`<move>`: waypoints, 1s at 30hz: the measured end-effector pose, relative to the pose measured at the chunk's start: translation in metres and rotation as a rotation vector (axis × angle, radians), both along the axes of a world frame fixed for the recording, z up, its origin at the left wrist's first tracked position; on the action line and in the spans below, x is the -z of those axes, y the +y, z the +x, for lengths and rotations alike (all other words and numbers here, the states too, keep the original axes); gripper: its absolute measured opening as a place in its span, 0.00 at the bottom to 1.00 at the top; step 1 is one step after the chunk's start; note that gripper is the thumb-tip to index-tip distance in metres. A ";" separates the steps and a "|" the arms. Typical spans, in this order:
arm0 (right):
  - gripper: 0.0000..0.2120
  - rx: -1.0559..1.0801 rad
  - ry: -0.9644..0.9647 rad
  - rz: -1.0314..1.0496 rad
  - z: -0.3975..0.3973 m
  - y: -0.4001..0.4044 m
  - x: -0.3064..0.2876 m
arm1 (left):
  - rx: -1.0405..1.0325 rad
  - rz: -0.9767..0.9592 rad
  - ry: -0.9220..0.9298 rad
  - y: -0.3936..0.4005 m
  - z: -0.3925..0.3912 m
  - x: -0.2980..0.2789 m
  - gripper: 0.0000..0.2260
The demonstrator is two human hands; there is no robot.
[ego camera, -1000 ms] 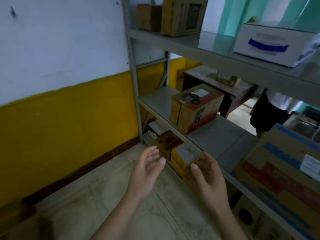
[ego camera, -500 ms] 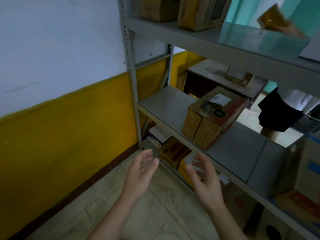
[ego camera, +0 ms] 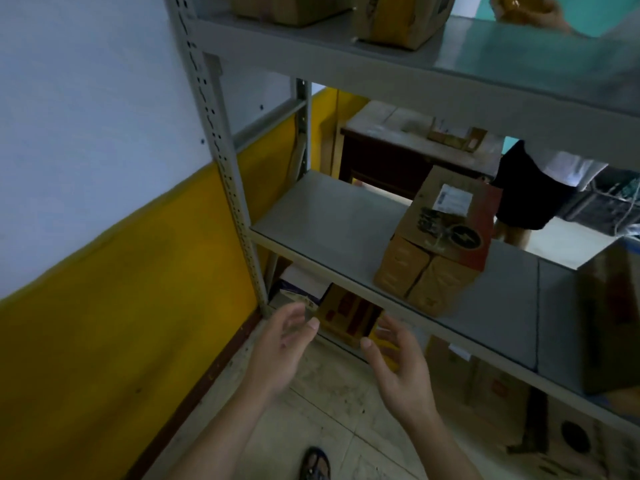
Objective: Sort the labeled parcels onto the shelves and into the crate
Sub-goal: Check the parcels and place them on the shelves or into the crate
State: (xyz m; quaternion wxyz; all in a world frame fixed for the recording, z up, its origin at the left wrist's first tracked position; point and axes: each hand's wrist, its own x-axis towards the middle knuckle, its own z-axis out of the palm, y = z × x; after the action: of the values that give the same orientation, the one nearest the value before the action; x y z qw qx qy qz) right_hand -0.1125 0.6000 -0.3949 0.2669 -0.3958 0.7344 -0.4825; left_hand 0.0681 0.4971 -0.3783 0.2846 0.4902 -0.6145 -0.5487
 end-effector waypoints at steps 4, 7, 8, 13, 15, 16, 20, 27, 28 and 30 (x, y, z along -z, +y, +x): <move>0.32 -0.035 0.034 0.023 0.005 -0.049 0.028 | 0.011 0.024 -0.022 -0.050 0.002 0.029 0.19; 0.26 -0.057 0.076 0.057 0.010 -0.077 0.056 | 0.015 0.032 -0.042 -0.084 0.004 0.057 0.20; 0.25 -0.056 0.081 0.081 0.012 -0.086 0.066 | 0.019 0.042 -0.047 -0.094 0.004 0.068 0.20; 0.28 -0.034 0.118 0.154 0.023 -0.128 0.123 | 0.075 0.087 -0.088 -0.145 0.006 0.129 0.14; 0.26 -0.017 0.126 0.175 0.028 -0.144 0.150 | 0.121 0.102 -0.106 -0.168 0.006 0.156 0.15; 0.26 -0.005 0.134 0.194 0.030 -0.153 0.164 | 0.140 0.111 -0.116 -0.181 0.006 0.171 0.15; 0.28 0.043 0.159 0.243 0.032 -0.192 0.235 | 0.189 0.096 -0.148 -0.234 0.005 0.246 0.14; 0.28 0.110 0.230 0.231 0.004 -0.260 0.375 | 0.196 -0.030 -0.184 -0.316 -0.028 0.391 0.15; 0.28 0.115 0.233 0.247 0.000 -0.268 0.384 | 0.184 -0.046 -0.209 -0.327 -0.033 0.406 0.17; 0.28 0.117 0.246 0.220 -0.004 -0.278 0.425 | 0.185 -0.079 -0.215 -0.343 -0.043 0.448 0.19</move>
State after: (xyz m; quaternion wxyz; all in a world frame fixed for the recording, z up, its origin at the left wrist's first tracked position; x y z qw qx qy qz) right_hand -0.1169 0.3224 -0.8201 0.1881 -0.3771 0.8316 -0.3618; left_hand 0.0251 0.1542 -0.8264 0.1844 0.4759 -0.7050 -0.4925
